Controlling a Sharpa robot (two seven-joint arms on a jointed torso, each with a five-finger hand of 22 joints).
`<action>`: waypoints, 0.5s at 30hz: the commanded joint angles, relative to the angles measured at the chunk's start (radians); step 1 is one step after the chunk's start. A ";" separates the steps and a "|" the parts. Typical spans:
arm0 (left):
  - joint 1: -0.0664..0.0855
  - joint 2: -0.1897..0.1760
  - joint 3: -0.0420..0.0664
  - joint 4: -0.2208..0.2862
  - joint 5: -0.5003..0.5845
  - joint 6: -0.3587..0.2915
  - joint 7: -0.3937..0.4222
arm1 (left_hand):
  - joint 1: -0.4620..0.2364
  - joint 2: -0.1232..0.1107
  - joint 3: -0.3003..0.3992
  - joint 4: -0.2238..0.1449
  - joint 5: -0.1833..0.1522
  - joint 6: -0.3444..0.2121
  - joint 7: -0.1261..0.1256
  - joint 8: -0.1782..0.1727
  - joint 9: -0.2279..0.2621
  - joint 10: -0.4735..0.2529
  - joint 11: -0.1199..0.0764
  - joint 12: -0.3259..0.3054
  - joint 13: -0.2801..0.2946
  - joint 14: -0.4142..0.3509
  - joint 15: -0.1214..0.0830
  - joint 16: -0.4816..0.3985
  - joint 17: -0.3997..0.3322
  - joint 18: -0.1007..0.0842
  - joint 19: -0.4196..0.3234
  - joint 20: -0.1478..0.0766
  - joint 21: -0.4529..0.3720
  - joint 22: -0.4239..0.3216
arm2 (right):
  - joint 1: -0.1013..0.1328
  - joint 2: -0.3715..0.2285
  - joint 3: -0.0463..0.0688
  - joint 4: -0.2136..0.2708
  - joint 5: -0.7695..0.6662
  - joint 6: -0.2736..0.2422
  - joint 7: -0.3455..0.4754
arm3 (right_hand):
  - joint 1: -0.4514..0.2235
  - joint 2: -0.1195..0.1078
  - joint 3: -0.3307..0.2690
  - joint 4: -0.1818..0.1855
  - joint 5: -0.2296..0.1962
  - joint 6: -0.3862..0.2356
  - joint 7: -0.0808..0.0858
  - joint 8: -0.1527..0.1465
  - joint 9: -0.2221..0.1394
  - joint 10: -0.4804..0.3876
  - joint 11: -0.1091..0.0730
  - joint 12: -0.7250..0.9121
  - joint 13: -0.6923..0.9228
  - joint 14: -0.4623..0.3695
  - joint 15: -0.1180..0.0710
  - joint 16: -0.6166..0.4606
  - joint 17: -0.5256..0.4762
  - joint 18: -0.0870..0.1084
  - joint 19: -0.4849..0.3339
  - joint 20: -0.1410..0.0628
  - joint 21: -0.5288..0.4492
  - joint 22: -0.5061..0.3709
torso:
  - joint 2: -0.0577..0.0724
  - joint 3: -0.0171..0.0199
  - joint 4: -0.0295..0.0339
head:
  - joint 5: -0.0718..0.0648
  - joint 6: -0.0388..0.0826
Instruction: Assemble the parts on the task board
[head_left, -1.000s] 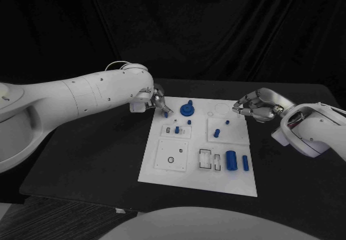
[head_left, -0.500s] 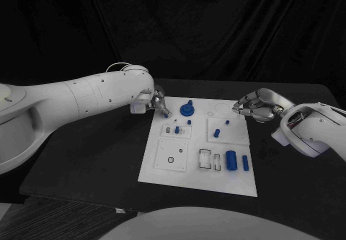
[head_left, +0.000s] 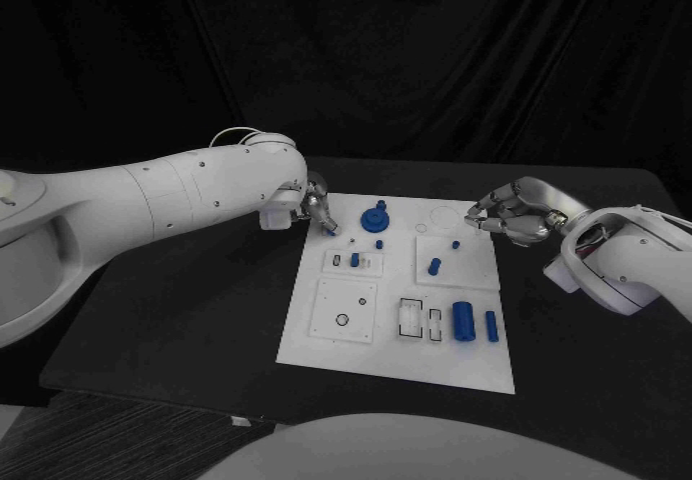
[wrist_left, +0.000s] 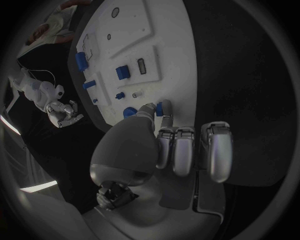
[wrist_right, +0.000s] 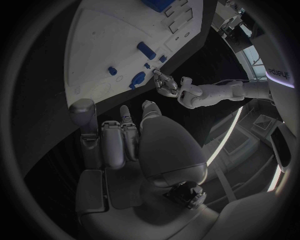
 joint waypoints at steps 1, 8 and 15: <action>-0.001 -0.011 0.001 0.022 0.003 -0.043 -0.022 | 0.019 -0.016 0.095 -0.007 0.037 0.030 -0.008 0.015 0.015 0.120 -0.012 -0.001 0.255 0.114 -0.013 0.010 0.264 -0.041 0.048 -0.009 -0.017 0.242 | -0.002 -0.001 0.001 0.000 -0.005 0.008 -0.020 | 0.039 0.007 0.010 -0.006 0.028 -0.005 0.001 0.006 -0.011 0.029 -0.011 -0.012 0.082 0.018 -0.005 -0.011 0.110 0.027 -0.008 0.000 -0.019 0.107 | -0.001 0.0001 0.0003 | 0.000 0.000; 0.012 -0.050 0.001 0.089 0.003 -0.059 -0.030 | 0.003 -0.046 0.182 0.001 0.023 0.032 -0.007 0.016 0.022 0.120 -0.013 -0.001 0.255 0.114 -0.014 0.010 0.264 -0.041 0.049 -0.009 -0.017 0.242 | -0.003 -0.001 0.001 -0.001 -0.005 0.010 -0.022 | 0.040 0.008 0.011 -0.006 0.028 -0.005 0.001 0.005 -0.011 0.028 -0.011 -0.013 0.081 0.017 -0.004 -0.013 0.108 0.027 -0.009 0.000 -0.020 0.107 | -0.001 0.0005 0.0005 | 0.001 0.000; 0.047 -0.110 0.001 0.195 0.003 -0.046 -0.049 | -0.013 -0.058 0.212 0.007 0.019 0.037 -0.007 0.020 0.027 0.120 -0.013 -0.001 0.255 0.114 -0.014 0.010 0.264 -0.041 0.050 -0.010 -0.016 0.243 | -0.002 -0.005 0.001 0.001 -0.005 0.010 -0.028 | 0.040 0.008 0.012 -0.006 0.028 -0.006 0.002 0.005 -0.011 0.025 -0.011 -0.014 0.080 0.016 -0.004 -0.014 0.107 0.028 -0.011 0.000 -0.023 0.106 | -0.001 0.0015 0.0003 | -0.002 0.000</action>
